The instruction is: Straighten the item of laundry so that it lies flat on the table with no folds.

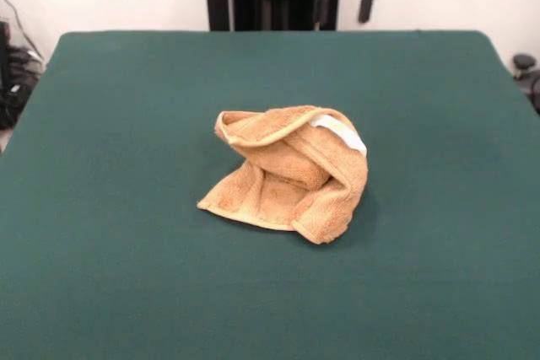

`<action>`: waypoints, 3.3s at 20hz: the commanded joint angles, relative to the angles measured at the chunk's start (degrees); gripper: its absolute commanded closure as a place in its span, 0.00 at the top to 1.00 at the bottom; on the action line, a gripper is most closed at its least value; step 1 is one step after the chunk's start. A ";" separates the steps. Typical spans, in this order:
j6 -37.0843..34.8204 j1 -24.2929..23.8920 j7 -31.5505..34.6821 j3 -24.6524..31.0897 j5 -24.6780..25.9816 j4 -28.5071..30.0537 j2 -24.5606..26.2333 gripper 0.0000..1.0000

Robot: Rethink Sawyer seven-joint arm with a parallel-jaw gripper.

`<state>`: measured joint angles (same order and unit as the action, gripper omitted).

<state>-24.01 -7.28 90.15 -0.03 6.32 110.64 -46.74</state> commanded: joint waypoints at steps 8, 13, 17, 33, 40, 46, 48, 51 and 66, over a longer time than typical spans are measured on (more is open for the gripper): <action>-3.76 -6.96 -7.82 12.56 8.07 -16.65 11.37 1.00; -6.90 -8.73 -13.97 17.77 12.55 -18.68 12.42 1.00; -8.19 -8.98 -13.80 19.88 15.23 -19.57 11.25 1.00; -5.03 -16.67 -16.78 30.44 26.75 -19.88 13.96 1.00; -7.60 -17.71 -16.10 31.78 30.20 -20.35 15.26 1.00; -13.33 -18.78 -17.01 33.21 30.06 -19.99 18.13 1.00; -15.27 -18.97 -16.75 33.38 29.63 -20.10 18.60 1.00; -17.11 -19.37 -15.61 33.42 28.83 -19.86 19.49 1.00; -15.70 -19.73 -13.40 32.34 32.72 -15.29 19.17 0.00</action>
<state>-33.26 -27.50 90.14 29.33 34.59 91.12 -29.54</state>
